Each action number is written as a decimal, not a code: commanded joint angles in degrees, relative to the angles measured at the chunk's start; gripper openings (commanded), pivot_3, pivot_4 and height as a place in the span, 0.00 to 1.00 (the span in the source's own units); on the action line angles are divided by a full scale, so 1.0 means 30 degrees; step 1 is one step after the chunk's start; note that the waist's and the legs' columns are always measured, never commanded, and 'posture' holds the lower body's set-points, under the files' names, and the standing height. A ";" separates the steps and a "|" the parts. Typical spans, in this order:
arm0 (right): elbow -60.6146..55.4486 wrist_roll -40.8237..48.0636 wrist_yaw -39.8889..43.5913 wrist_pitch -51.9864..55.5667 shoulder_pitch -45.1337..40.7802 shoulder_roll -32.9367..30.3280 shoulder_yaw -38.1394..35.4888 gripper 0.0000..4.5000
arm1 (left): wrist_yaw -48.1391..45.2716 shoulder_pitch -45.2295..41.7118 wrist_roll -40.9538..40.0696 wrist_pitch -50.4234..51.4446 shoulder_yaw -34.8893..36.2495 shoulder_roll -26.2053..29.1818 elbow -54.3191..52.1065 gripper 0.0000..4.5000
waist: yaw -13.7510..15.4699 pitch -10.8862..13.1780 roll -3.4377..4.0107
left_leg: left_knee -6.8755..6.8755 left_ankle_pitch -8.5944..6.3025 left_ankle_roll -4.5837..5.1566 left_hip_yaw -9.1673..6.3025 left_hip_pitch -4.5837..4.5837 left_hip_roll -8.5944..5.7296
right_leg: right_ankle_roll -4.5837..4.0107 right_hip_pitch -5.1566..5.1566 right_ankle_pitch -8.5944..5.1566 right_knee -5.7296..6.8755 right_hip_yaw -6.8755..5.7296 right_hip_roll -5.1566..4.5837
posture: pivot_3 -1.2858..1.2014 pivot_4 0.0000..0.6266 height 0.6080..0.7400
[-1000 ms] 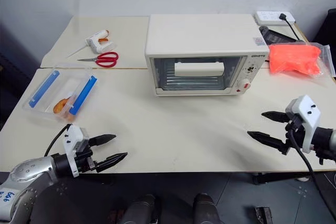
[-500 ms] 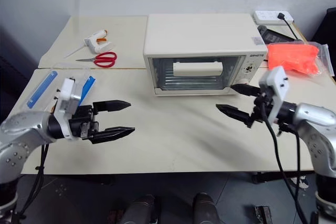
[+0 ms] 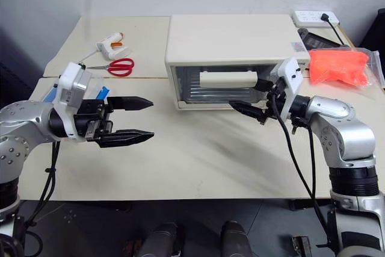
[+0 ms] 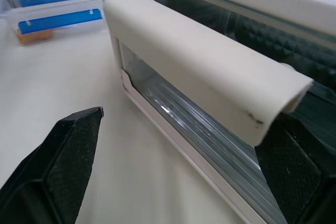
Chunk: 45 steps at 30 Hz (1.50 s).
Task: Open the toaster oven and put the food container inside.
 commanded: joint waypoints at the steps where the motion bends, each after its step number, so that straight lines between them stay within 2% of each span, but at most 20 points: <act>1: -0.1770 0.1024 0.0858 0.0165 0.0163 -0.0263 -0.0521 0.99 | 0.0382 -0.0796 0.0422 -0.0568 -0.0104 -0.0279 0.0125 1.00 | 0.0015 0.0004 -0.0006 | 0.0006 0.0000 0.0000 0.0000 0.0000 0.0000 | 0.0001 0.0001 0.0000 0.0005 0.0001 0.0000 | 0.52 0.24 1.00; 6: -0.3391 0.1651 0.1270 0.0387 0.1438 -0.0546 -0.0876 0.99 | 0.0543 -0.1953 0.1754 -0.1504 -0.0911 -0.1011 0.1619 1.00 | -0.0021 0.0014 -0.0023 | 0.0001 0.0002 -0.0003 0.0012 0.0003 0.0011 | 0.0003 -0.0004 0.0001 0.0011 0.0007 0.0021 | 0.52 0.24 1.00; 9: -0.3797 0.1760 0.0876 0.0553 0.2046 -0.0495 -0.1214 1.00 | 0.0693 -0.3449 0.2502 -0.2256 -0.1435 -0.2062 0.3105 0.88 | -0.0003 0.0024 -0.0040 | 0.0009 0.0005 -0.0008 0.0039 -0.0001 0.0019 | 0.0004 -0.0038 0.0002 0.0039 0.0028 0.0041 | 0.52 0.24 1.00; 17: -0.4688 0.1743 -0.0269 0.0566 0.3609 0.0041 -0.1557 1.00 | -0.0357 -0.7227 0.4886 -0.4646 -0.3136 -0.4090 0.6559 0.33 | 0.0039 0.0041 -0.0069 | 0.0054 0.0015 -0.0024 0.0062 -0.0071 -0.0018 | 0.0004 -0.0137 0.0002 0.0144 0.0040 0.0042 | 0.52 0.24 1.00; 22: -0.5407 0.1850 -0.0782 0.0538 0.4585 0.0331 -0.1639 1.00 | -0.1435 -0.8851 0.8450 -0.8273 -0.5203 -0.4689 0.9624 0.02 | 0.0041 0.0045 -0.0076 | 0.0093 0.0019 -0.0025 0.0076 -0.0070 -0.0067 | 0.0004 -0.0136 0.0001 0.0160 0.0049 0.0050 | 0.52 0.24 1.00; 28: -0.5389 0.1807 -0.1306 0.0419 0.4571 0.0537 -0.1664 1.00 | -0.2128 -0.9543 1.1289 -1.1428 -0.6742 -0.5875 1.2332 0.01 | 0.0051 0.0047 -0.0079 | 0.0151 0.0017 -0.0017 0.0083 -0.0084 -0.0067 | 0.0008 -0.0137 0.0003 0.0185 0.0058 0.0051 | 0.52 0.24 1.00; 35: -0.5353 0.1501 -0.1884 0.0578 0.4945 0.0024 -0.2257 1.00 | -0.3056 -0.9511 1.2115 -1.2360 -0.6904 -0.6730 1.3357 0.01 | 0.0055 0.0047 -0.0080 | 0.0207 0.0011 -0.0006 0.0065 -0.0143 -0.0063 | 0.0014 -0.0166 0.0006 0.0192 0.0044 0.0049 | 0.52 0.24 1.00; 41: -0.6473 0.2124 -0.1281 0.1396 0.8337 -0.2196 -0.5374 1.00 | -0.3607 -0.9187 1.1951 -1.1796 -0.6720 -0.6958 1.2700 0.01 | 0.0474 0.0048 -0.0081 | 0.0308 -0.0010 0.0035 -0.0014 -0.0263 -0.0094 | 0.0037 -0.0198 0.0019 0.0202 0.0016 0.0040 | 0.52 0.24 1.00; 45: -0.7930 0.3407 -0.0078 0.2718 1.1477 -0.3707 -0.9149 1.00 | -0.3880 -0.8137 1.2173 -1.1654 -0.7277 -0.7282 1.2094 0.01 | 0.0594 0.0046 -0.0076 | 0.0311 -0.0005 0.0059 -0.0025 -0.0264 -0.0124 | 0.0044 -0.0188 0.0022 0.0212 0.0015 0.0014 | 0.52 0.24 1.00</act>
